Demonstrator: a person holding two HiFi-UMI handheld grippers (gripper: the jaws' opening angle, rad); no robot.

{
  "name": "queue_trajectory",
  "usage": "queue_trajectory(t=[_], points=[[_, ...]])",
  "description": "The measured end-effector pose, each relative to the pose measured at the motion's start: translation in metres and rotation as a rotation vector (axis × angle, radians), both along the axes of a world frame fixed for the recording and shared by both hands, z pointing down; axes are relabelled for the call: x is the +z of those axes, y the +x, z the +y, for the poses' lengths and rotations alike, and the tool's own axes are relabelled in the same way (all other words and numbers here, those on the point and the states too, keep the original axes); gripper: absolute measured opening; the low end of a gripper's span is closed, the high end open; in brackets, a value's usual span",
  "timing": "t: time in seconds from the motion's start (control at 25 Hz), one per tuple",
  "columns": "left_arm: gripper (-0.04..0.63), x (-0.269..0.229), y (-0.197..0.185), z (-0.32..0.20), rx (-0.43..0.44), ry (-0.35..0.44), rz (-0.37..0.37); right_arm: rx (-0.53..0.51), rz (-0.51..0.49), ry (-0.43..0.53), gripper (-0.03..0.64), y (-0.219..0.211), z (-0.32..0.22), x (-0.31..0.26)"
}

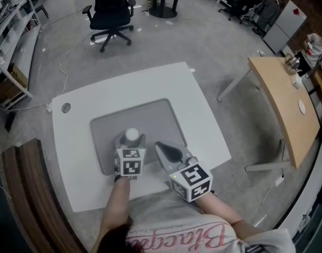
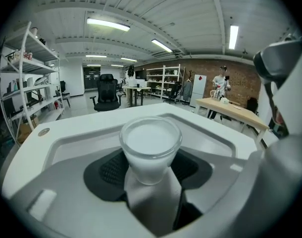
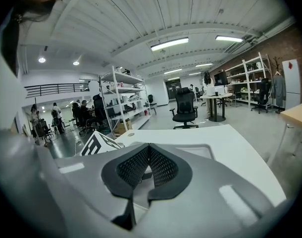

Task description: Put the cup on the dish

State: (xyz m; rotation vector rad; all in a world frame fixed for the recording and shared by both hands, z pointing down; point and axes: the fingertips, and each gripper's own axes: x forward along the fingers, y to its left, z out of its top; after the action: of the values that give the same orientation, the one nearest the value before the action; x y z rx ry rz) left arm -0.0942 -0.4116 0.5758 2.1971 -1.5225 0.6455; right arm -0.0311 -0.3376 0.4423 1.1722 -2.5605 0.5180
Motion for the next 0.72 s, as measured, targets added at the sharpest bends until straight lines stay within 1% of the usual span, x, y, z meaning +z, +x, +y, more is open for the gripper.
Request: queue_trajectory(t=[0.16, 0.32, 0.52, 0.56, 0.6, 0.64, 0.72], points=[[0.255, 0.011, 0.007, 0.000, 0.011, -0.038, -0.021, -0.015, 0.007, -0.010, 0.002, -0.003, 0.001, -0.001], [0.255, 0.009, 0.010, -0.005, 0.020, -0.023, -0.060, -0.036, 0.010, -0.010, 0.002, -0.009, 0.000, 0.000], [0.259, 0.014, 0.009, -0.009, 0.008, -0.028, -0.061, -0.050, 0.011, -0.010, 0.002, -0.013, 0.000, -0.001], [0.278, 0.014, 0.009, -0.009, 0.014, -0.034, -0.051, -0.046, 0.010, -0.007, 0.002, -0.012, -0.001, -0.001], [0.348, 0.012, 0.009, -0.008, 0.020, -0.040, -0.037, -0.040, 0.009, -0.003, 0.002, -0.011, -0.001, -0.002], [0.378, 0.007, 0.008, -0.007, 0.022, -0.042, -0.023, -0.035, 0.007, -0.001, 0.002, -0.010, -0.002, -0.003], [0.412, -0.006, 0.003, -0.004, 0.017, -0.036, -0.003, -0.024, -0.004, -0.002, 0.002, -0.009, -0.002, -0.005]])
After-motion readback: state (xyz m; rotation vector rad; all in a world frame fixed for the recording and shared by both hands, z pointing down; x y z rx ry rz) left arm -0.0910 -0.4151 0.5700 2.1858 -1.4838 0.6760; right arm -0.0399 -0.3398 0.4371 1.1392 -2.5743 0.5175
